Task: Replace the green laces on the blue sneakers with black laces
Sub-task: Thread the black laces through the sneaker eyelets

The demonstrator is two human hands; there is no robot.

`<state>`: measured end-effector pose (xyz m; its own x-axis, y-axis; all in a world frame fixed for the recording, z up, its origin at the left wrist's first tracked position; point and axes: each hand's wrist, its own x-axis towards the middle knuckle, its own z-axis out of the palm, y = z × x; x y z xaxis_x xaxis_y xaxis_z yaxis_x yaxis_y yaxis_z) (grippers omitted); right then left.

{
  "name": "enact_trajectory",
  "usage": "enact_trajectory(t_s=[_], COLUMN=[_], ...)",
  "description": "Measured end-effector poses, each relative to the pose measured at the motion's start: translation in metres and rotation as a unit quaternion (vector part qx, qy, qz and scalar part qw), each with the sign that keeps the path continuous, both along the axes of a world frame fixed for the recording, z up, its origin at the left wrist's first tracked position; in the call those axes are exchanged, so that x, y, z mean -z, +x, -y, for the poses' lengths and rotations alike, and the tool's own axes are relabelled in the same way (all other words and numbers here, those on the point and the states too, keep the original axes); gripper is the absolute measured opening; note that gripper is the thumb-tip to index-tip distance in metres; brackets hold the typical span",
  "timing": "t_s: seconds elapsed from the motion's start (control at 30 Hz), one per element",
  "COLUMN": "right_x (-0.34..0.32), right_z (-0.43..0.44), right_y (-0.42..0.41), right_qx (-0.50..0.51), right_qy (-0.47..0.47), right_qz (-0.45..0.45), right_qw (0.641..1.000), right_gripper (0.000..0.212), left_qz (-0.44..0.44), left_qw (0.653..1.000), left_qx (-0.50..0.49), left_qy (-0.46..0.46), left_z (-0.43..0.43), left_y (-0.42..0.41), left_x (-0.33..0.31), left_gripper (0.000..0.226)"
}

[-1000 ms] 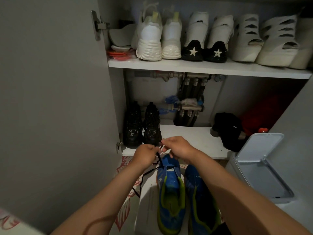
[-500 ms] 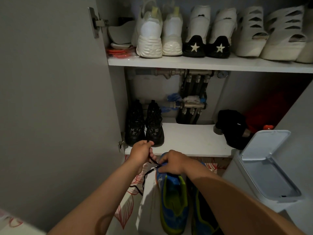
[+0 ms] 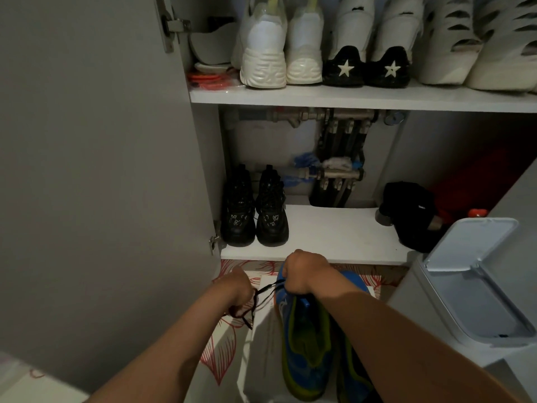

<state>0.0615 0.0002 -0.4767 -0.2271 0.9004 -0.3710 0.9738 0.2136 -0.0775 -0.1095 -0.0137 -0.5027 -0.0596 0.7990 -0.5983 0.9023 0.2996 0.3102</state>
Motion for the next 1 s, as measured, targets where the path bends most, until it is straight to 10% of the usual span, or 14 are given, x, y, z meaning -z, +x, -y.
enact_trajectory(t_s=[0.3, 0.53, 0.77, 1.0], right_x=[0.017, 0.019, 0.018, 0.019], right_z=[0.003, 0.002, -0.003, -0.008], right_y=[-0.022, -0.025, -0.011, 0.005], right_qx=[-0.077, -0.105, -0.016, 0.052], right_qy=[0.069, 0.078, 0.024, -0.025], right_qz=[0.089, 0.086, -0.117, -0.203], right_qw=[0.991, 0.988, 0.993, 0.977], right_gripper=[0.044, 0.04, 0.02, 0.018], left_qz=[-0.125, 0.013, 0.152, 0.053], left_qw=[0.974, 0.98, 0.967, 0.979], left_qx=[0.184, 0.136, 0.138, 0.109], left_qy=[-0.031, 0.141, 0.149, 0.166], left_z=[0.004, -0.002, -0.002, -0.009], left_y=[-0.004, 0.001, 0.009, -0.001], left_x=[-0.002, -0.001, 0.007, -0.01], left_gripper=[0.044, 0.035, 0.042, 0.025])
